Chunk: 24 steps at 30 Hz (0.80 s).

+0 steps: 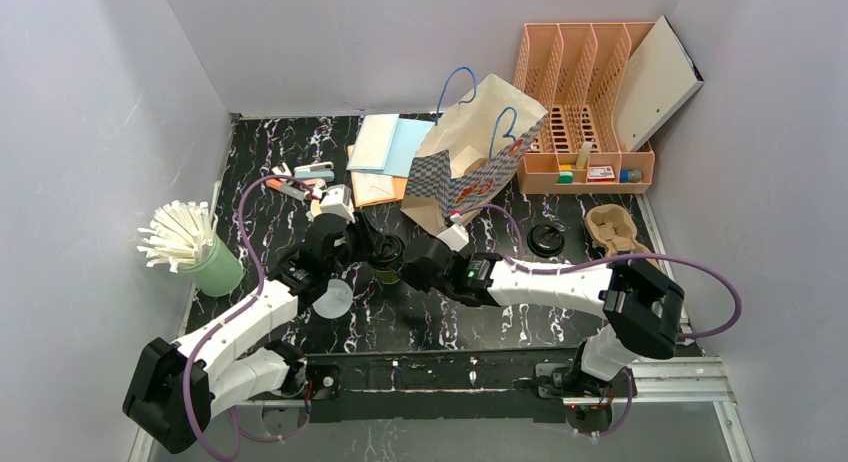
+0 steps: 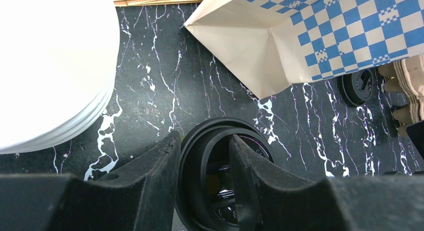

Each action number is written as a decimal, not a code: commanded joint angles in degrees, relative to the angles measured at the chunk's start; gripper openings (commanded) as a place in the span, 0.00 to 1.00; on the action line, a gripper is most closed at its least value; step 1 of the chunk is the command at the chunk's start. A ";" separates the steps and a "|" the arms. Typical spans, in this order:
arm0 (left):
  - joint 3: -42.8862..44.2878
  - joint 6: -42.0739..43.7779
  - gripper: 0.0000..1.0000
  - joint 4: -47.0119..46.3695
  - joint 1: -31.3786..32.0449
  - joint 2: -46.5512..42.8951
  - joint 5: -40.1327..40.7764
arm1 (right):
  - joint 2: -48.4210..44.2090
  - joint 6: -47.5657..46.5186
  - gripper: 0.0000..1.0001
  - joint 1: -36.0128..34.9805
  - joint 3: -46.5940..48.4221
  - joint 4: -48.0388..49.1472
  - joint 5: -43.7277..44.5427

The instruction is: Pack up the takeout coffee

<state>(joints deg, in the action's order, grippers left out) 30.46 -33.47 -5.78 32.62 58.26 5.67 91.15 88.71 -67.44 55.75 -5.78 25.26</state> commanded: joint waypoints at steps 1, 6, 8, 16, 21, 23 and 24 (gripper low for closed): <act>-4.26 -1.72 0.37 14.49 2.53 2.21 -11.76 | 12.39 -7.19 0.10 1.15 -5.56 -25.45 8.80; -4.27 -1.77 0.37 14.55 2.53 2.13 -11.97 | 13.47 -7.66 0.10 0.85 -5.43 -25.43 8.79; -4.27 -1.76 0.37 14.51 2.49 2.04 -11.94 | 13.82 -7.74 0.10 0.69 -5.34 -25.34 8.69; -4.27 -1.82 0.37 14.39 2.53 2.23 -12.08 | 15.15 -8.05 0.10 0.25 -5.21 -25.93 8.96; -4.40 -1.86 0.36 14.31 2.53 2.21 -12.12 | 15.65 -7.76 0.10 -0.23 -5.22 -26.19 9.19; -4.43 -1.94 0.36 14.31 2.53 2.21 -12.15 | 15.79 -7.97 0.10 -0.31 -5.01 -26.25 9.40; -4.44 -1.90 0.37 14.31 2.53 2.25 -12.13 | 15.87 -8.02 0.10 -0.37 -4.91 -26.48 9.59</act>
<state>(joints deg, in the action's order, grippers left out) 30.30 -33.47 -6.20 32.47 58.30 6.52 92.97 88.44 -69.41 57.45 -6.96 30.52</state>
